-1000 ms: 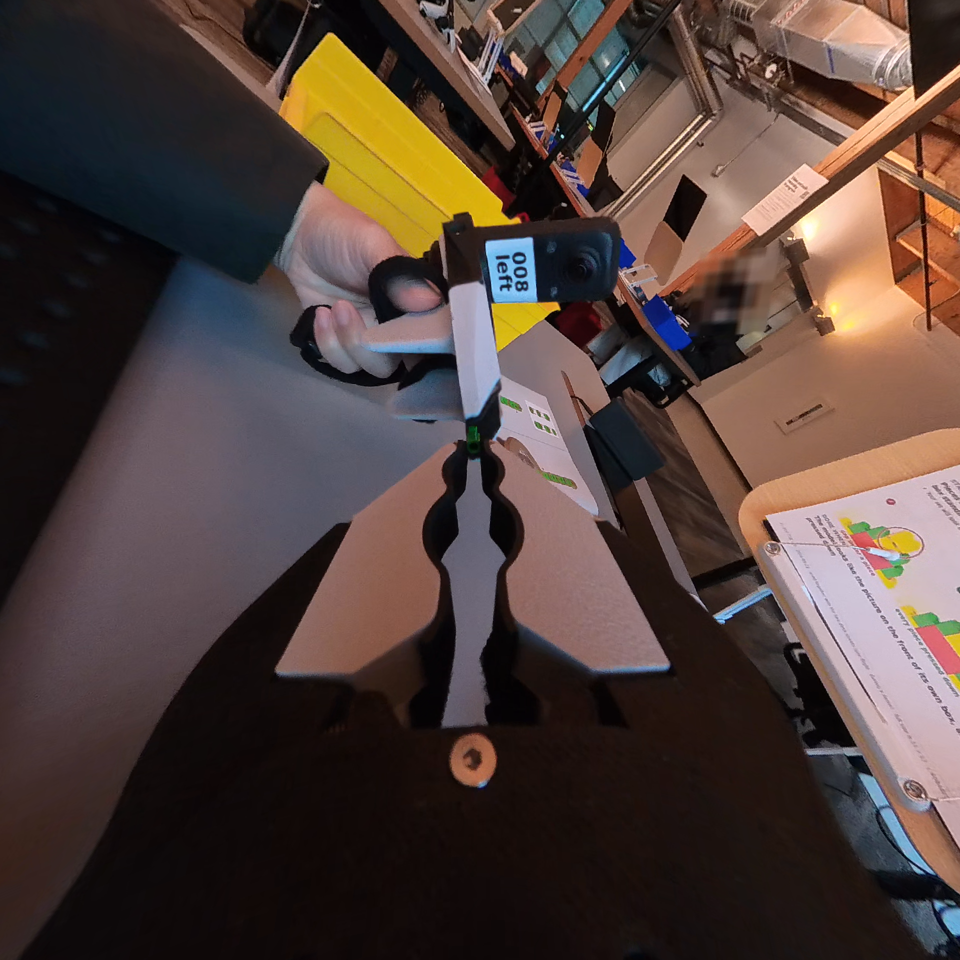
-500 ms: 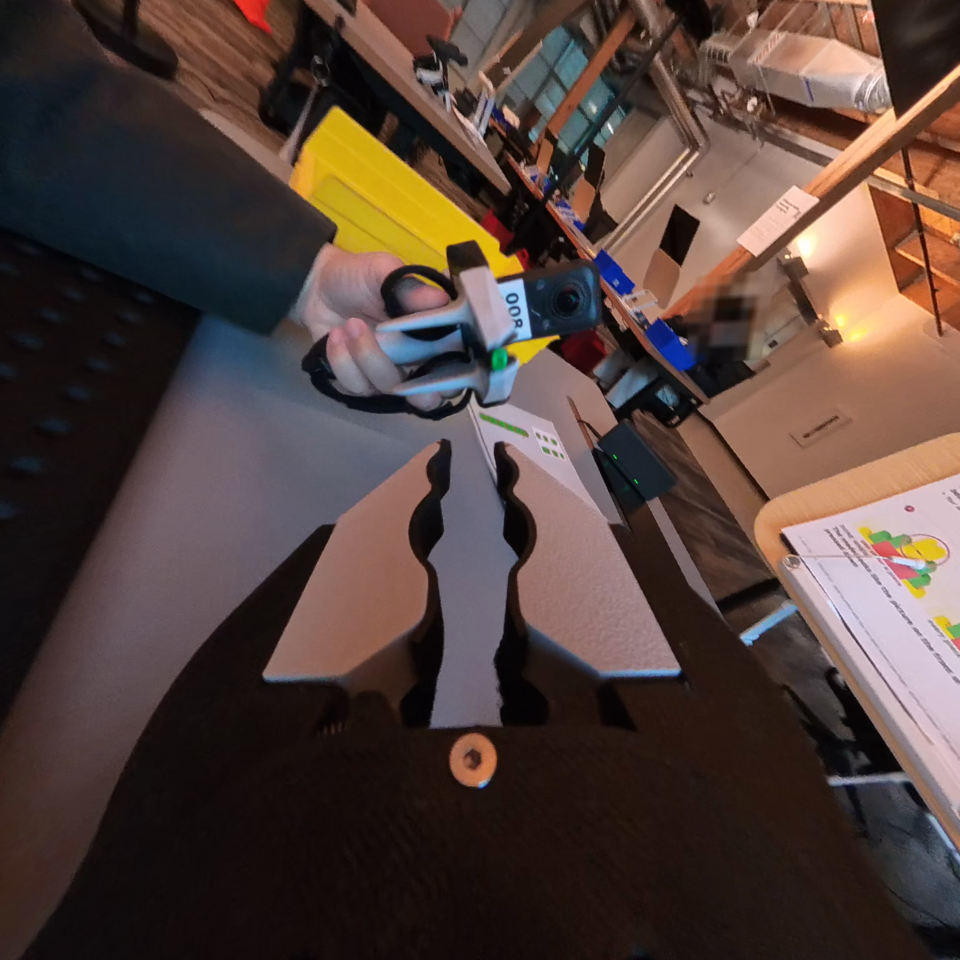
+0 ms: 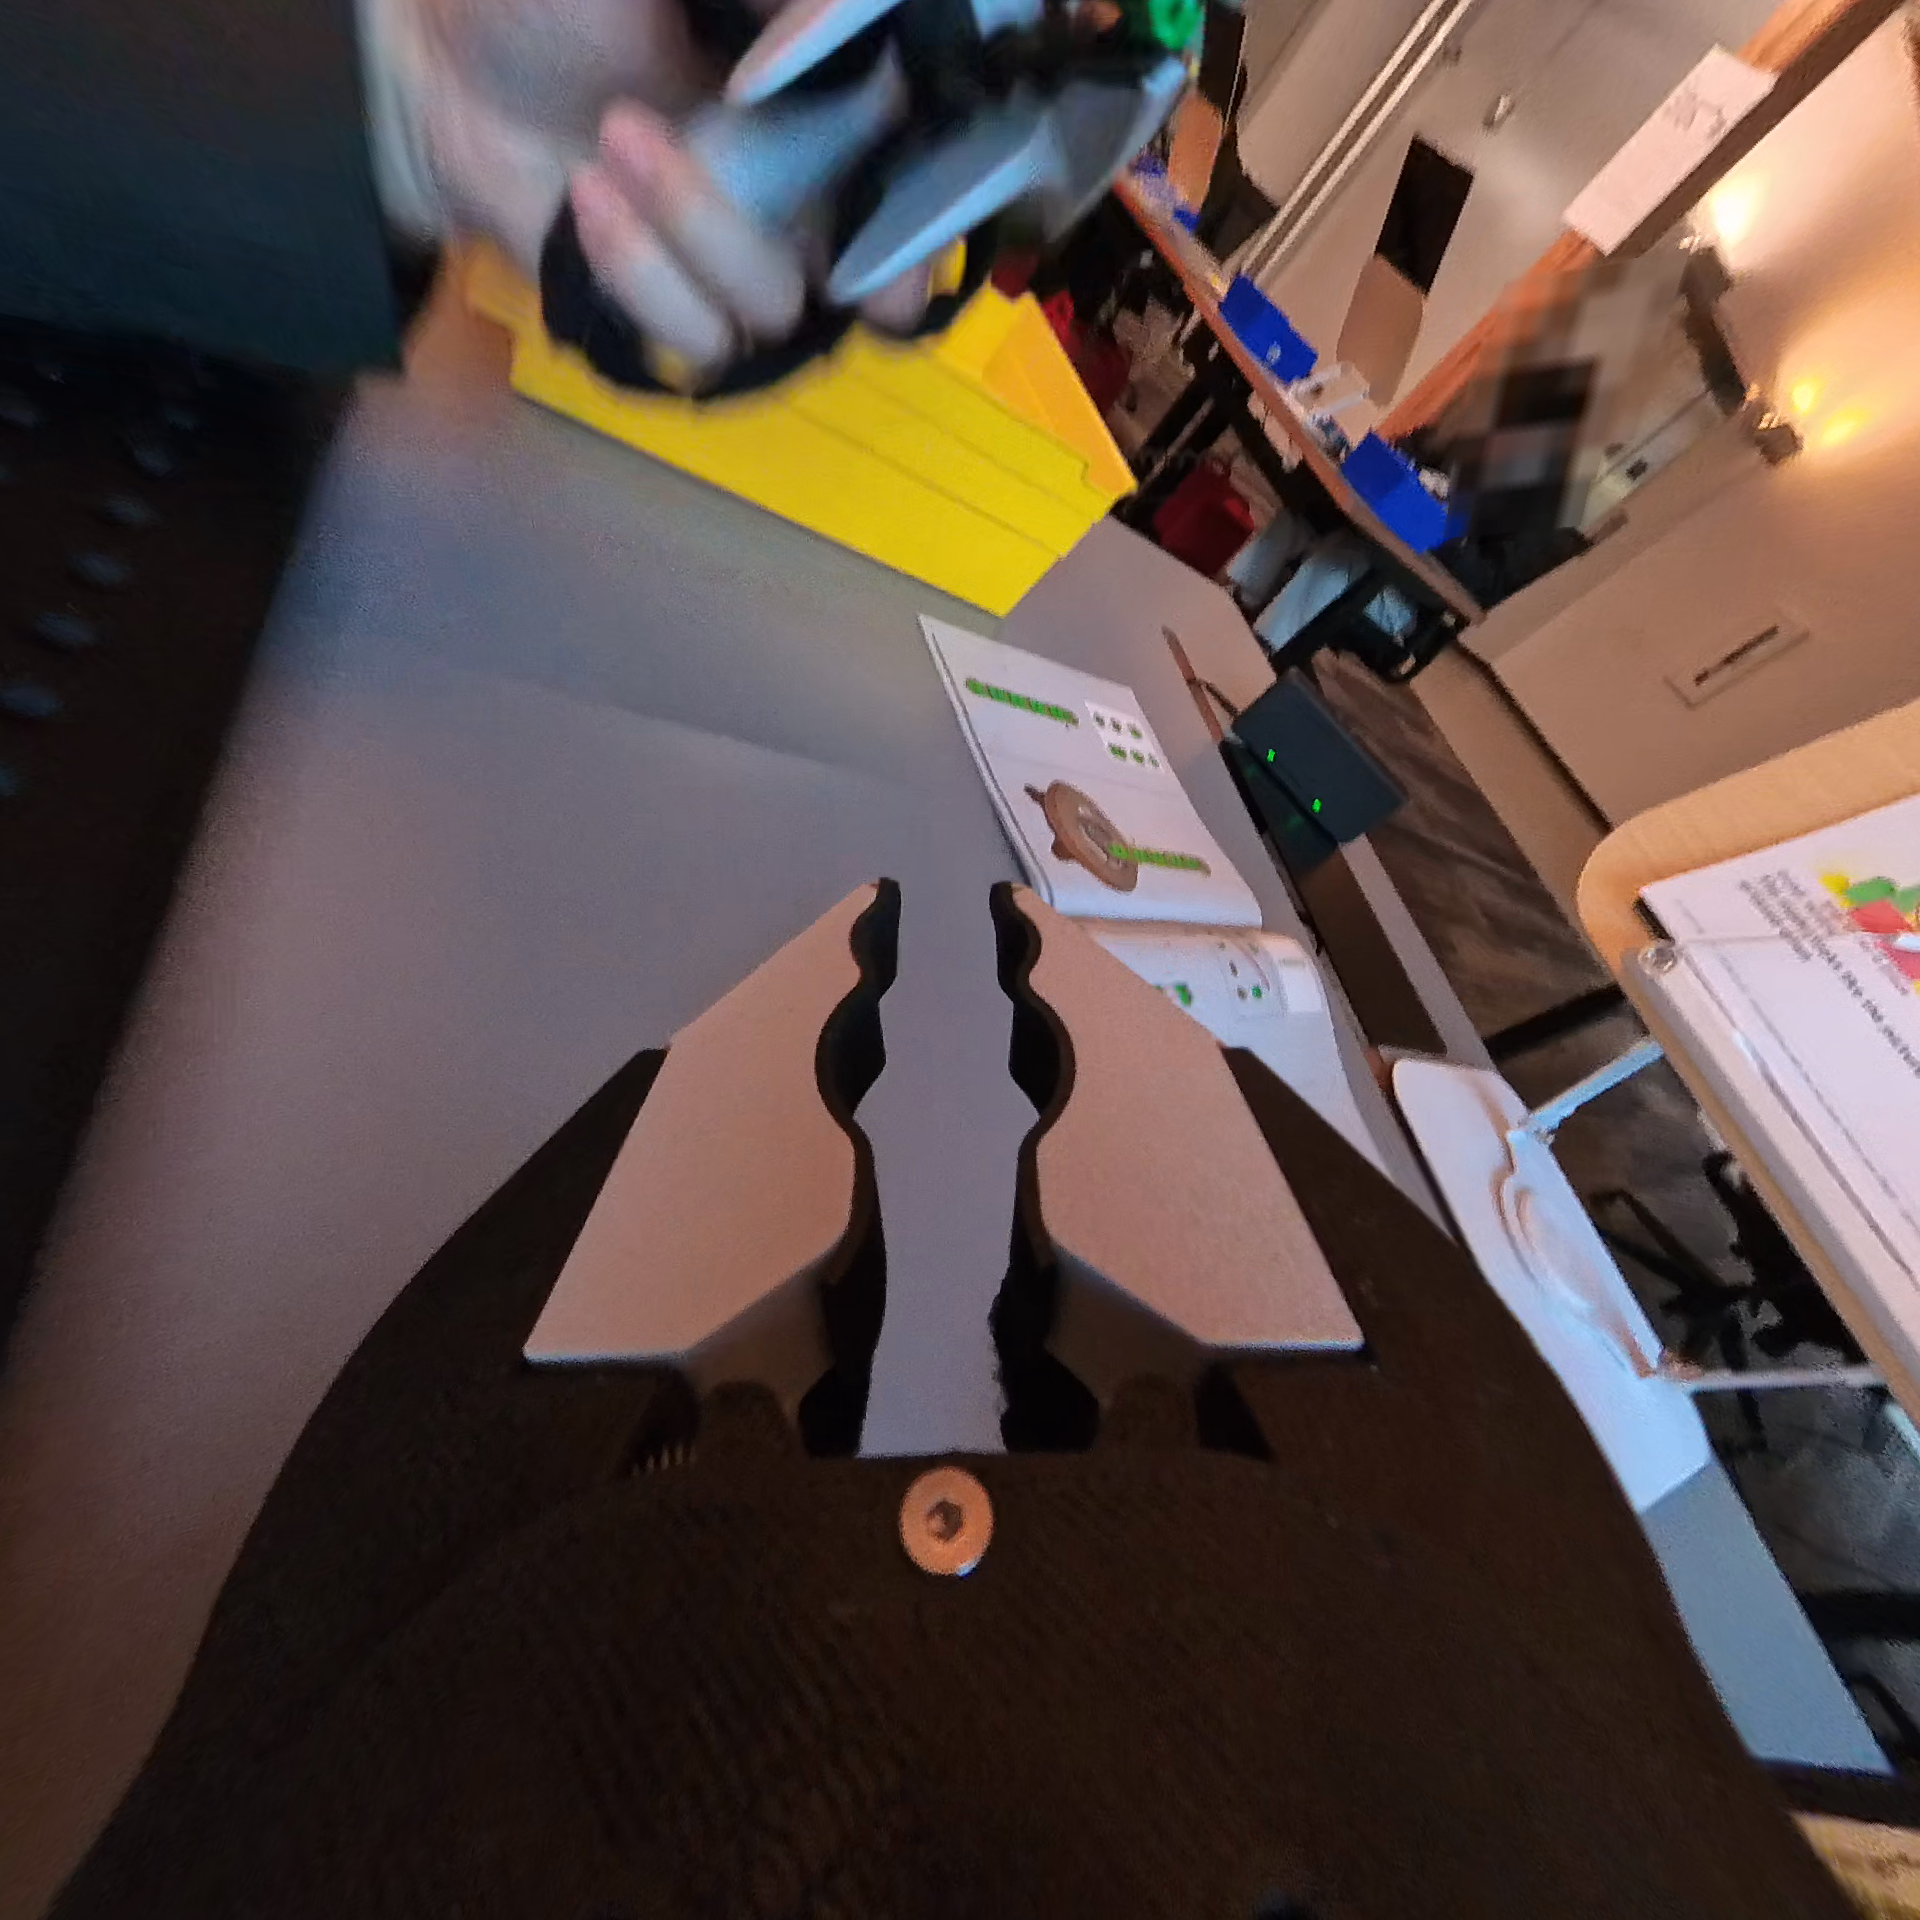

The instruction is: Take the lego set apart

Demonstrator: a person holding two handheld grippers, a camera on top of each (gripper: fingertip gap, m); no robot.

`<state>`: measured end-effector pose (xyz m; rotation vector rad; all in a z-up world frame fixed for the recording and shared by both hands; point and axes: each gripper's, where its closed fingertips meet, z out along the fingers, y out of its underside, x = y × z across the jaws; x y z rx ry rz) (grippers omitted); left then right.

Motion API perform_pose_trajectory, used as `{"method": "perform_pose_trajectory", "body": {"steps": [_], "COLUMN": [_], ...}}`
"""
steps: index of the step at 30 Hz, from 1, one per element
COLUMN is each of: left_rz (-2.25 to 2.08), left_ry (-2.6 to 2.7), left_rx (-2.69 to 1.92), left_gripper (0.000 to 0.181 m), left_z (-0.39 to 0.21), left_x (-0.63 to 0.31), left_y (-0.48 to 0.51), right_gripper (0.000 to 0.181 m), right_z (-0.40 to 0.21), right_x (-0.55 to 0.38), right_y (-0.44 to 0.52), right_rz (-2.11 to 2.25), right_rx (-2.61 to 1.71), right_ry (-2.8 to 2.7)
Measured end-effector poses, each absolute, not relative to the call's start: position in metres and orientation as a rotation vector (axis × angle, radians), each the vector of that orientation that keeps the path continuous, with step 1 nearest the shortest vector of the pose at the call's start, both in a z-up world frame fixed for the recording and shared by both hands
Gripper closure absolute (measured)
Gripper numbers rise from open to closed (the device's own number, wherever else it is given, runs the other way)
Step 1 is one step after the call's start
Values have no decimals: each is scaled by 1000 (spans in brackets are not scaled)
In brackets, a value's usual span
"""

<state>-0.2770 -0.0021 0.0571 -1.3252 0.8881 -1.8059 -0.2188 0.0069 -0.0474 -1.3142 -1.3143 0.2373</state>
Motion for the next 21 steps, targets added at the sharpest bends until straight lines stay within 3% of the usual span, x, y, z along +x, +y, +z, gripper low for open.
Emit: {"method": "perform_pose_trajectory", "body": {"steps": [1,4,6,9,13,15,21], "left_rz": [-1453,-511,-223,-130,-12,6,-36], "left_ry": [794,474,357,300,325,342,320], "left_rx": [-1463,-1678,-1838,-2206,-2336,-2429,-2289], "left_gripper": [177,178,178,178,177,155,144], "left_z": [52,52,39,-23,-69,-88,-61], "left_x": [-298,-435,-512,-574,-613,-621,-606], "left_y": [28,91,97,97,112,111,118], "right_gripper": [164,164,164,164,164,164,163], "right_z": [-53,-68,-78,-89,-90,-90,-98], "right_x": [-217,-213,-213,-214,-213,-210,-201], "right_y": [10,20,22,24,23,27,37], "right_rz": [232,199,185,153,164,183,260], "right_rx": [-1350,-1445,-1490,-1531,-1545,-1569,-1681], "right_ry": [-1320,-1331,-1358,-1392,-1376,-1342,-1255]}}
